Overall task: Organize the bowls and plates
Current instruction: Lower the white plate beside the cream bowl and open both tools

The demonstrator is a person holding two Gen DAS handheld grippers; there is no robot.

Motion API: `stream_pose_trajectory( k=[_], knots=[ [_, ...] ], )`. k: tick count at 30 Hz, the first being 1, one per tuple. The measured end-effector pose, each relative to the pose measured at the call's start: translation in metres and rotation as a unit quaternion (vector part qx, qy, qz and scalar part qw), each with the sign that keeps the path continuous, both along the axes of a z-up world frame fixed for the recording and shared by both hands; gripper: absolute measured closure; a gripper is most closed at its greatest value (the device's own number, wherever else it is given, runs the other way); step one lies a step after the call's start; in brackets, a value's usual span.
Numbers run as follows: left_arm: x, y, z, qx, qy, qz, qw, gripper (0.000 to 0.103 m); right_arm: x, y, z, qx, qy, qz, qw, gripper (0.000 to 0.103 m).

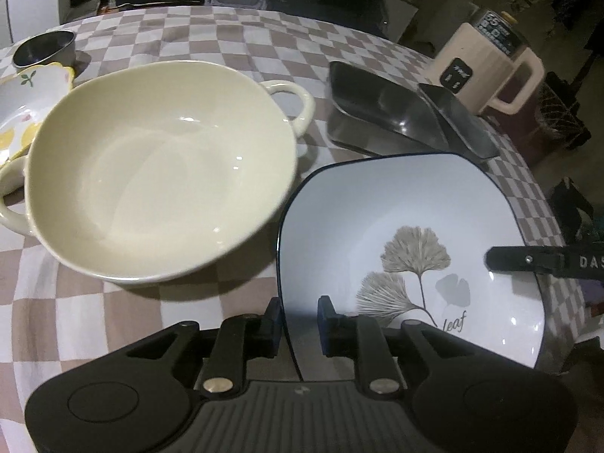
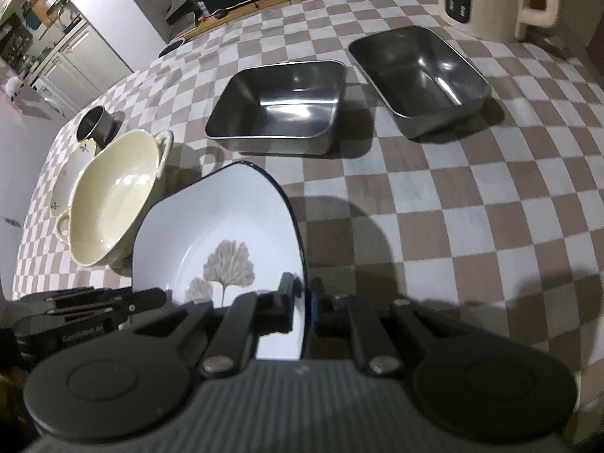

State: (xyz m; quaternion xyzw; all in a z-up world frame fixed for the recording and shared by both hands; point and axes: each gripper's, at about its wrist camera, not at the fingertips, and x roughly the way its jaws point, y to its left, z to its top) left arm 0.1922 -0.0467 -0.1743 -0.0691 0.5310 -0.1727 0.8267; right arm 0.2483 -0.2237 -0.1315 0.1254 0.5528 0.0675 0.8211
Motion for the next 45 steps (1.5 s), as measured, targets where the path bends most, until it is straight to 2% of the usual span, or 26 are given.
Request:
stream_pose_trajectory(
  k=[19,25,29,45],
  knots=[
    [-0.004,-0.008,-0.002,0.015,-0.01,-0.033,0.9993,0.083,0.01,0.005,-0.007,-0.047,0.006,0.009,0.999,0.088],
    [-0.003,-0.013,0.0,0.019,-0.014,-0.038,0.999,0.084,0.015,0.012,-0.017,-0.085,0.016,0.032,0.996,0.082],
    [-0.004,-0.013,0.003,0.007,-0.019,-0.043,0.9989,0.084,0.017,0.012,-0.023,-0.121,0.023,0.039,0.992,0.087],
    [-0.003,-0.015,0.001,0.004,-0.016,-0.046,0.9988,0.085,0.017,0.009,-0.026,-0.115,0.029,0.042,0.992,0.088]
  ],
)
